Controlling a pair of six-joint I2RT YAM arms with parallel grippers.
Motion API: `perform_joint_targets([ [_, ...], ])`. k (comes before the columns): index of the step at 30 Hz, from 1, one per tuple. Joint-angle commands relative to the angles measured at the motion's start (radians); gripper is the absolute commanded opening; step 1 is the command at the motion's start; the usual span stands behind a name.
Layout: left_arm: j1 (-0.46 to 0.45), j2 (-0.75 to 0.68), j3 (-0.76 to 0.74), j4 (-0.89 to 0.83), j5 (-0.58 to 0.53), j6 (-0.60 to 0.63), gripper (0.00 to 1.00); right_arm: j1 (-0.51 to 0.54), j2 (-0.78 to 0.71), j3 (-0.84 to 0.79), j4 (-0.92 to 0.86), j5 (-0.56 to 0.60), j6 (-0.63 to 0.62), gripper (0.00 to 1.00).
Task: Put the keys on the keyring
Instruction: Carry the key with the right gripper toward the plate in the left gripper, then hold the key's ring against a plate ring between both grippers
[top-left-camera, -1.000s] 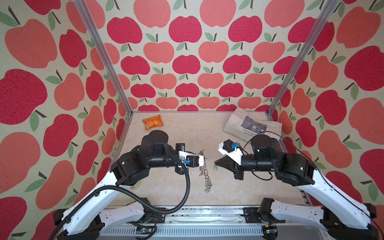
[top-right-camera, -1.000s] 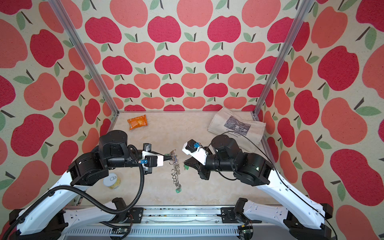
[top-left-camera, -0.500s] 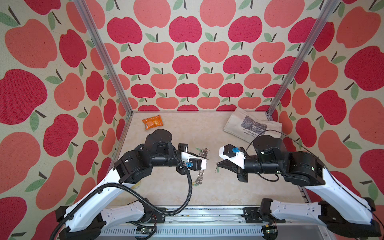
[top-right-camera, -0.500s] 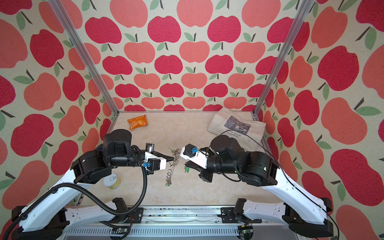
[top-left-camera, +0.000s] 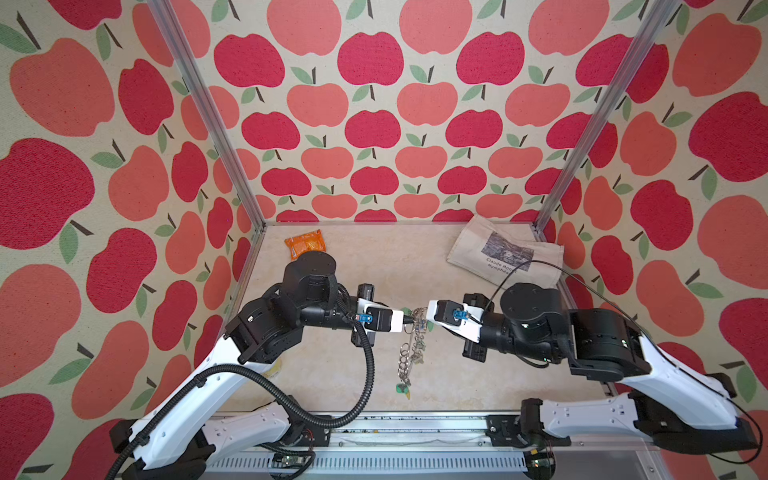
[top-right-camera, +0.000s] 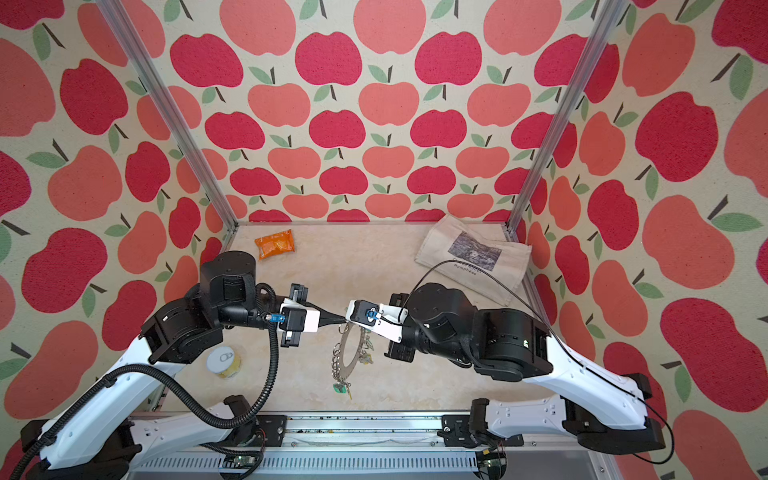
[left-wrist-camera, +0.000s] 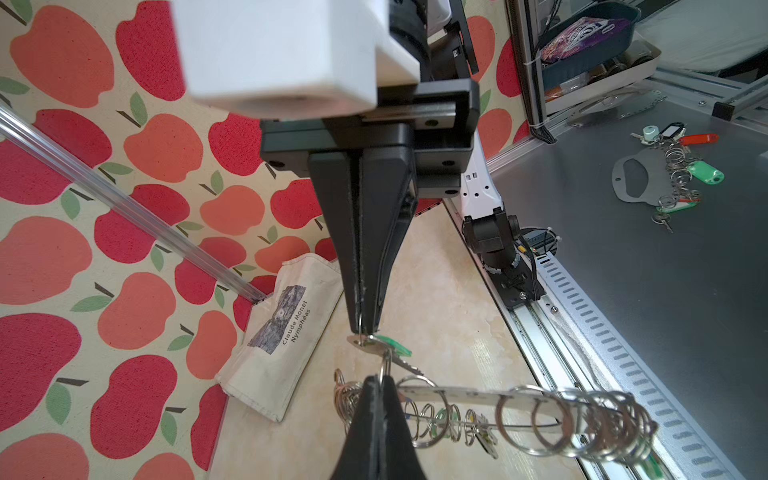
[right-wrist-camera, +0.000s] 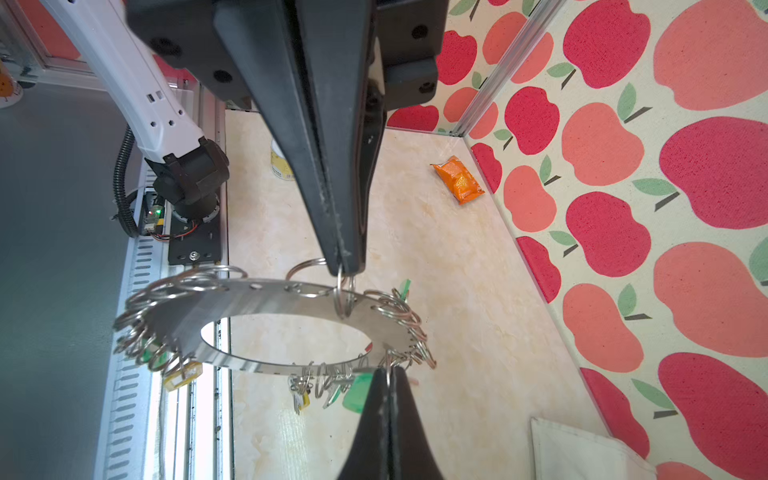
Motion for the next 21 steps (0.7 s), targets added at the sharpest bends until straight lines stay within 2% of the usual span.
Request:
perform_joint_targets([
  [1,0.006,0.007,0.028,0.051,0.035,-0.025,0.00,0.009,0.008,0.042,0.022,0.038,-0.031,0.00],
  [11,0.006,0.029,0.058,0.014,-0.015,-0.026,0.00,0.039,0.026,0.069,-0.018,0.019,-0.013,0.00],
  [21,0.006,0.026,0.062,0.012,-0.014,-0.030,0.00,0.043,0.036,0.080,-0.069,0.046,0.005,0.00],
])
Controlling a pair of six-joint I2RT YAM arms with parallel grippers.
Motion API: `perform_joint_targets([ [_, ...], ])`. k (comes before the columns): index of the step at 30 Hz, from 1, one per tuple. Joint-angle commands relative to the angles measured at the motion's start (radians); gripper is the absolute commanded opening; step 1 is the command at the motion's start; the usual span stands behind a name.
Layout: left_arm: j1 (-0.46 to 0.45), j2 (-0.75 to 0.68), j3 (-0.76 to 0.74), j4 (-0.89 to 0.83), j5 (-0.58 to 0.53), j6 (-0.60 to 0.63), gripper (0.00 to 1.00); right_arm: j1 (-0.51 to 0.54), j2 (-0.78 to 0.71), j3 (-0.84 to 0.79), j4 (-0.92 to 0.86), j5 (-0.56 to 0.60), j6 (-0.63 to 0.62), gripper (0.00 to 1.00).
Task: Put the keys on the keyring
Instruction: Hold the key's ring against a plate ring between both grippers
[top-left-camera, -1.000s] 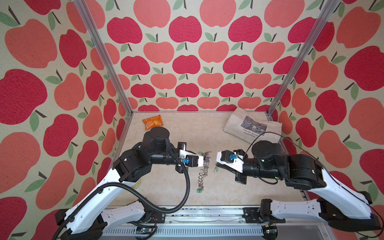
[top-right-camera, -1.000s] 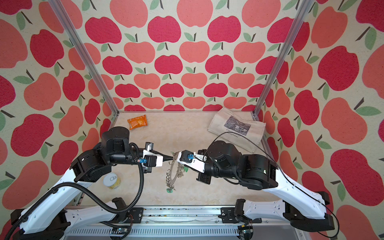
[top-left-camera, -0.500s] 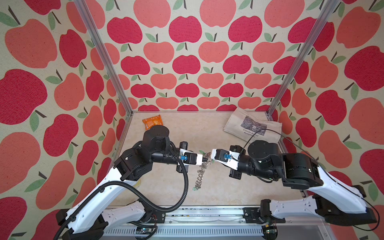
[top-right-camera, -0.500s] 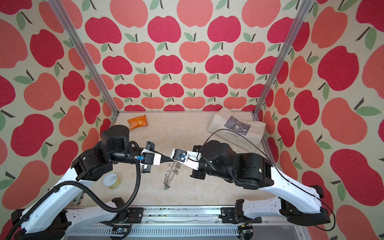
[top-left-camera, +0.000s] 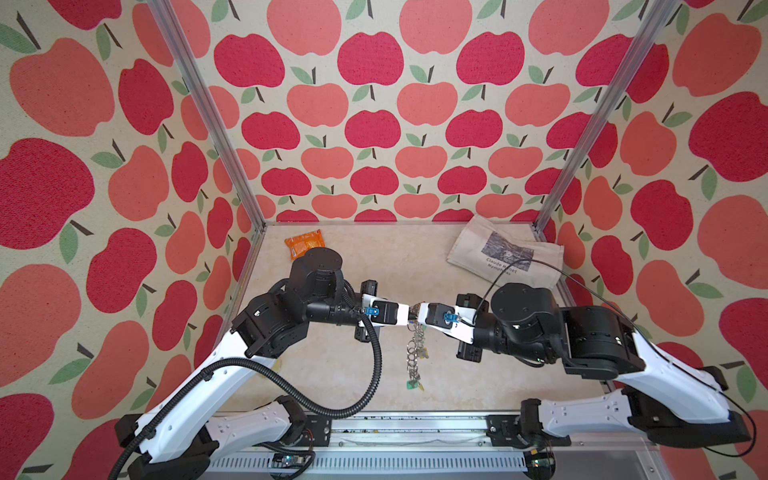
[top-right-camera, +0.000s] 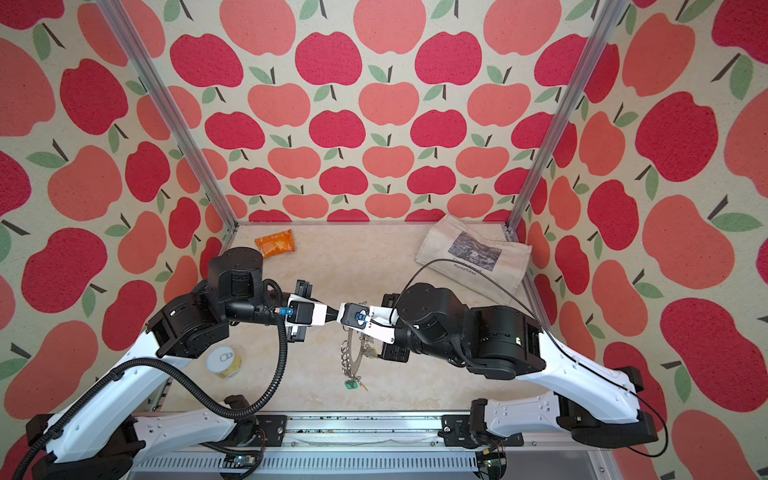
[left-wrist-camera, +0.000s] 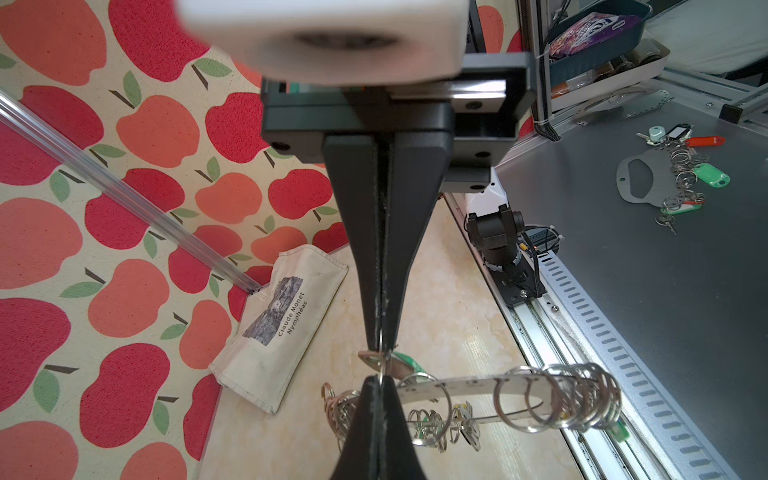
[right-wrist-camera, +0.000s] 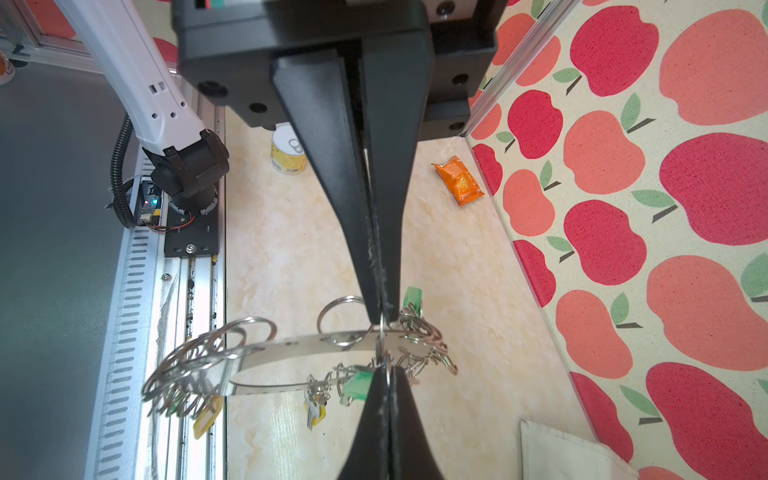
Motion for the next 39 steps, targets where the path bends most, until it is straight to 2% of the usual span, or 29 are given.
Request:
perform_joint_targets([
  [1,0.003,-0.009,0.044,0.019,0.001,-0.019,0.00,0.009,-0.008,0.030,-0.031,0.024,0.018,0.00],
  [14,-0.025,-0.013,0.038,0.031,-0.079,0.012,0.00,0.009,-0.012,0.040,-0.033,-0.003,0.055,0.00],
  [39,-0.041,-0.013,0.041,0.040,-0.083,0.012,0.00,0.002,-0.015,0.022,-0.006,0.007,0.058,0.00],
])
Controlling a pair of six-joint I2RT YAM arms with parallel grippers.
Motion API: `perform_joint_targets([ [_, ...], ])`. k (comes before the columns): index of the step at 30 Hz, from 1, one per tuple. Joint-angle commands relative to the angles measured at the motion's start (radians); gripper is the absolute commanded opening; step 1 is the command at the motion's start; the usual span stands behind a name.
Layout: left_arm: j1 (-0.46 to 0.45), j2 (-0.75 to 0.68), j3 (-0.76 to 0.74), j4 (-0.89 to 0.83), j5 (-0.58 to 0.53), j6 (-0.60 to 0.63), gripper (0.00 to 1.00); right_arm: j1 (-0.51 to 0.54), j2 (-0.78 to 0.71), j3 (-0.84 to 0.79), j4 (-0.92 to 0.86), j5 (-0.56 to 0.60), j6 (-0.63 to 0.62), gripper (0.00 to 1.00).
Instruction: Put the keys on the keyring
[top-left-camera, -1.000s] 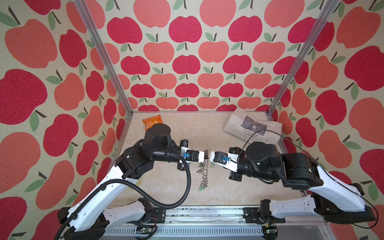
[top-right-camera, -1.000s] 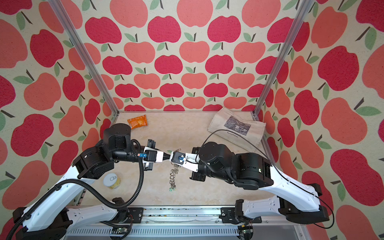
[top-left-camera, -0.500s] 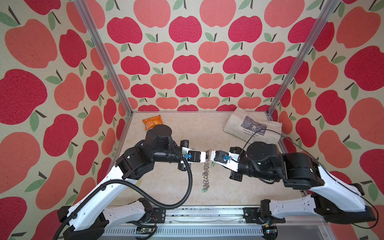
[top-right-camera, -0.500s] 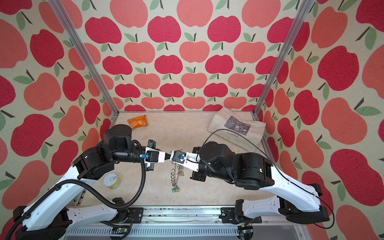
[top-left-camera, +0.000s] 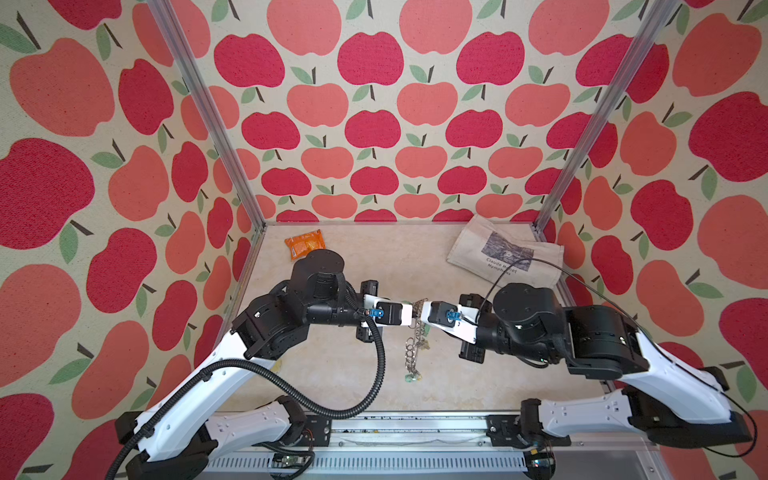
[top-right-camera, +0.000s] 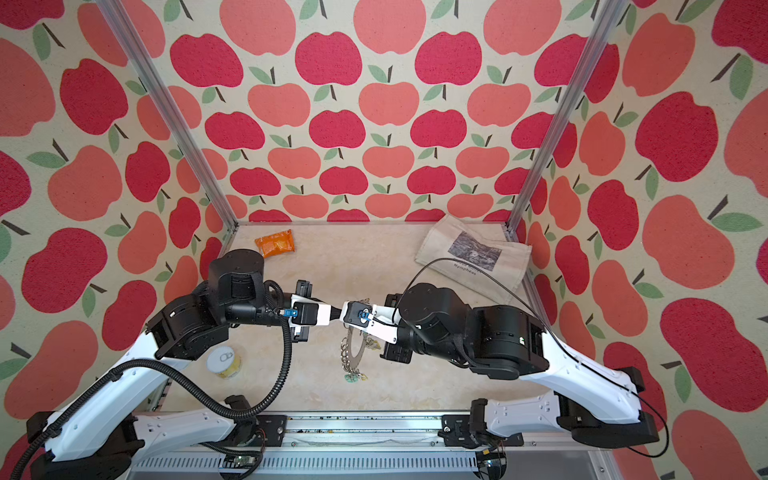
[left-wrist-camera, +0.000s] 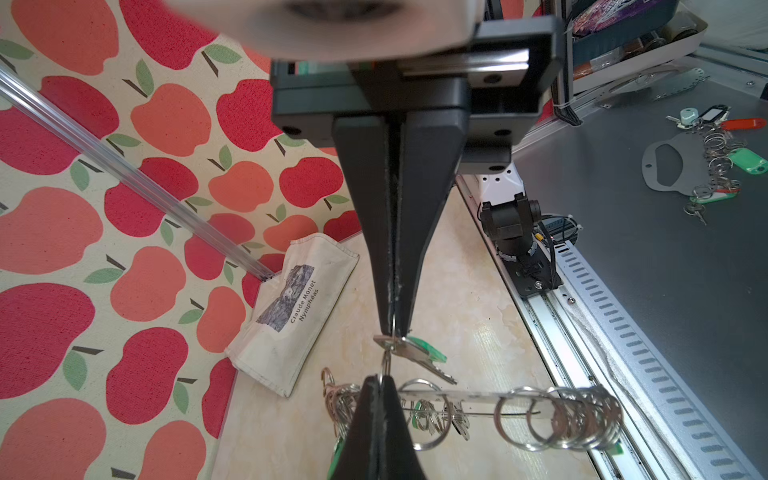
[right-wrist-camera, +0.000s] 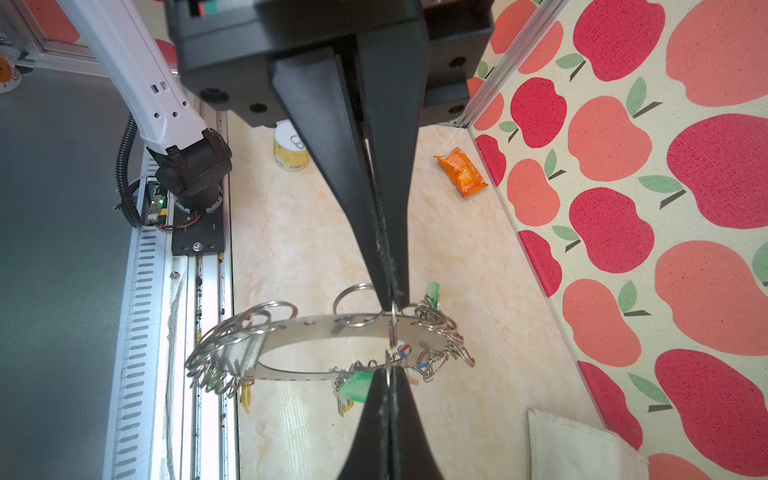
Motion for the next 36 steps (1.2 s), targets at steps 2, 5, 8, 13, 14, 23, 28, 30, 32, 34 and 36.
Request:
perform_joint_targets([
  [2,-0.007,-0.014,0.035,0.044,0.007,0.009,0.00,0.001,-0.010,0.011,0.018,0.007,0.020,0.00],
  [5,-0.009,-0.013,0.034,0.045,0.008,0.010,0.00,-0.002,-0.010,0.011,0.021,0.009,0.024,0.00],
  [8,-0.011,-0.014,0.034,0.046,0.004,0.011,0.00,-0.004,-0.014,0.009,0.019,0.013,0.029,0.00],
  [13,-0.019,-0.023,0.019,0.068,-0.021,0.019,0.00,-0.020,-0.036,-0.002,0.034,-0.007,0.052,0.00],
  [14,-0.028,-0.031,0.005,0.081,-0.040,0.028,0.00,-0.027,-0.043,-0.004,0.040,-0.022,0.061,0.00],
  [23,-0.108,-0.100,-0.130,0.277,-0.207,0.105,0.00,-0.053,-0.084,-0.082,0.105,-0.058,0.175,0.00],
  [28,-0.127,-0.099,-0.128,0.278,-0.244,0.122,0.00,0.002,-0.079,-0.106,0.133,0.037,0.146,0.00],
  [30,-0.133,-0.099,-0.126,0.270,-0.254,0.127,0.00,0.018,-0.074,-0.107,0.138,0.071,0.135,0.00],
  [32,-0.137,-0.099,-0.126,0.266,-0.260,0.128,0.00,0.028,-0.079,-0.109,0.146,0.102,0.125,0.00],
  [34,-0.139,-0.100,-0.124,0.260,-0.260,0.128,0.00,0.037,-0.085,-0.112,0.151,0.132,0.117,0.00],
  [36,-0.140,-0.099,-0.123,0.253,-0.262,0.128,0.00,0.044,-0.088,-0.115,0.156,0.156,0.111,0.00],
])
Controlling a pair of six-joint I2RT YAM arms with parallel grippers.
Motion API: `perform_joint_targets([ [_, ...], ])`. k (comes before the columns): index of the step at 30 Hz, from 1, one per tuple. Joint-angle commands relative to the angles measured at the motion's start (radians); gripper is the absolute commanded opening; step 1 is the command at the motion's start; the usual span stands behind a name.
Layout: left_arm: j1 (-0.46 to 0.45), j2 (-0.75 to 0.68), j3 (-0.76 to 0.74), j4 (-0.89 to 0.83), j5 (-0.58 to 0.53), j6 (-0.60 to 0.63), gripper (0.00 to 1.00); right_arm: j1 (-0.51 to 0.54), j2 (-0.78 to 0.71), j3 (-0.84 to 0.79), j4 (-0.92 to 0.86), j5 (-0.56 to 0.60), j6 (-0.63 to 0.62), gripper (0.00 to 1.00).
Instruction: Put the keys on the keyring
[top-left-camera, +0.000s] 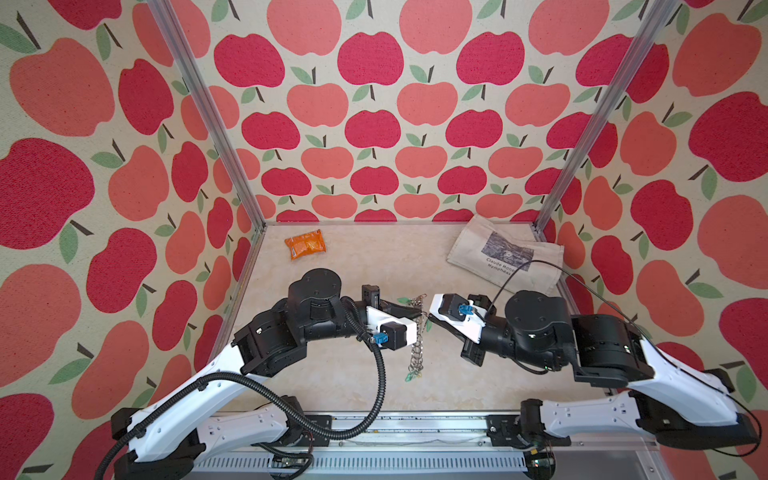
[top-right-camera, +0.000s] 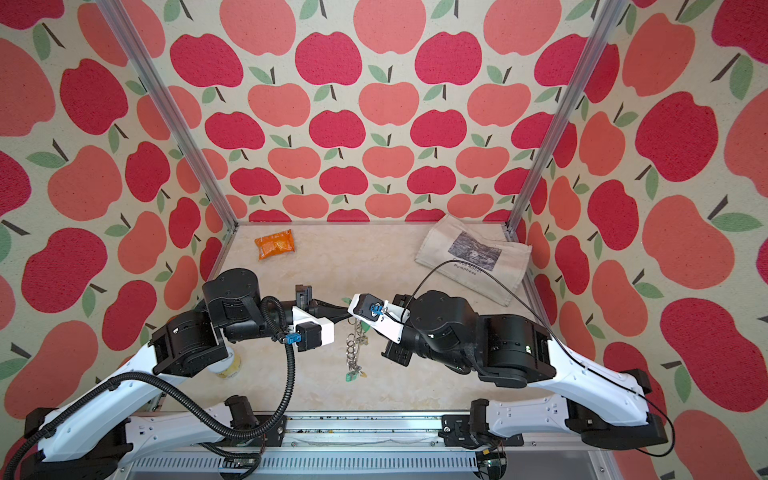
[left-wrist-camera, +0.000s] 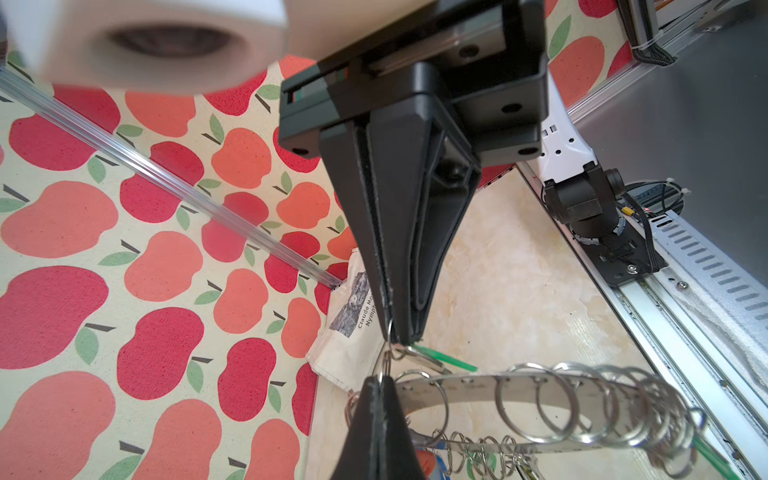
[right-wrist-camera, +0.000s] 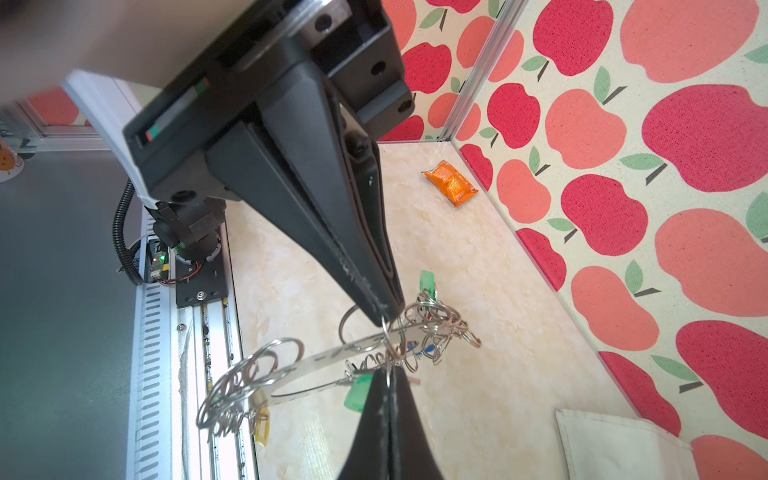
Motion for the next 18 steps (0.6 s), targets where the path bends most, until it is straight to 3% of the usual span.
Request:
perform_joint_targets([
  [1,-0.008,-0.015,0.009,0.053,-0.015,0.017,0.00,0.015,-0.015,-0.010,0.033,0.086,-0.022,0.00],
  [18,-0.009,-0.010,0.025,0.035,-0.031,0.018,0.00,0.037,-0.011,-0.011,0.022,0.105,-0.044,0.00],
])
